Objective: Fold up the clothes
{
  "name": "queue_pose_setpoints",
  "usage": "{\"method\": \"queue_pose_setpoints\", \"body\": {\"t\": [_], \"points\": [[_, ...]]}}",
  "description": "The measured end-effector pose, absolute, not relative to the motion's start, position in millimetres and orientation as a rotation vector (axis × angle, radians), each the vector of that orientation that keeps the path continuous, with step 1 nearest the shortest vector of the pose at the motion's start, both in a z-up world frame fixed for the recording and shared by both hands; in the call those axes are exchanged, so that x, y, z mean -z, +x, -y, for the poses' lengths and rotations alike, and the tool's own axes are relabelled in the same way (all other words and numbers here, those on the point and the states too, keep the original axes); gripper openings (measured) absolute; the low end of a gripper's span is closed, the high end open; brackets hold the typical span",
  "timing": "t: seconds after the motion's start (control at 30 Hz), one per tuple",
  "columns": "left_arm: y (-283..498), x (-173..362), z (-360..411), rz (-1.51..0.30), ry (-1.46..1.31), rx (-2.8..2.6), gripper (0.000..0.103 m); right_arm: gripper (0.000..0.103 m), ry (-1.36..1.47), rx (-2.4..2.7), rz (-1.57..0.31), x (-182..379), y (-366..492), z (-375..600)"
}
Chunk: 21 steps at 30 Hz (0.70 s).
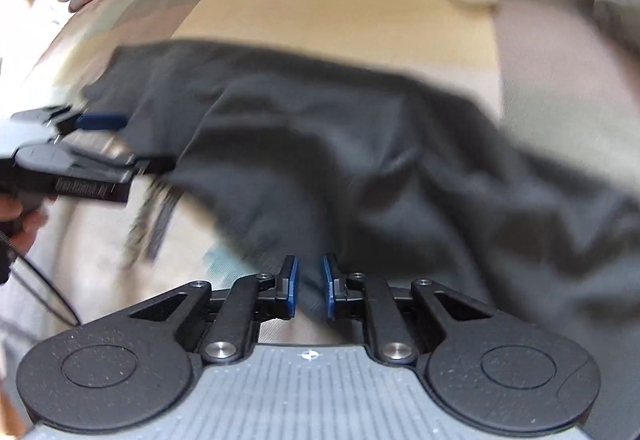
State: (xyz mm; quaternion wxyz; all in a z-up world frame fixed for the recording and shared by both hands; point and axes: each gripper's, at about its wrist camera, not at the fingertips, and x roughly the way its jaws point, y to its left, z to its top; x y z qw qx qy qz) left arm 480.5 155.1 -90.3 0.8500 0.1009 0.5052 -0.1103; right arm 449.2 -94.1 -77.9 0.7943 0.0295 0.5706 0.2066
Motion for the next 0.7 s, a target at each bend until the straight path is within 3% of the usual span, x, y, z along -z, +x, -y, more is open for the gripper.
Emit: {"method": "queue_pose_setpoints", "body": {"t": [0.1, 0.33, 0.43, 0.5, 0.7], "points": [[474, 81, -160, -1.139, 0.205, 0.206, 0.093, 0.019, 0.116, -0.519, -1.299, 76, 444, 97], [473, 54, -111, -1.063, 0.226, 0.334, 0.09, 0.02, 0.138, -0.419, -1.144, 57, 457, 149], [473, 55, -80, -1.049, 0.222, 0.407, 0.09, 0.034, 0.079, -0.404, -1.07, 43, 467, 178], [473, 56, -59, -1.039, 0.219, 0.456, 0.09, 0.051, 0.007, -0.363, -1.025, 36, 480, 204], [462, 78, -19, -1.104, 0.234, 0.49, 0.09, 0.052, -0.203, -0.418, -1.036, 52, 526, 261]]}}
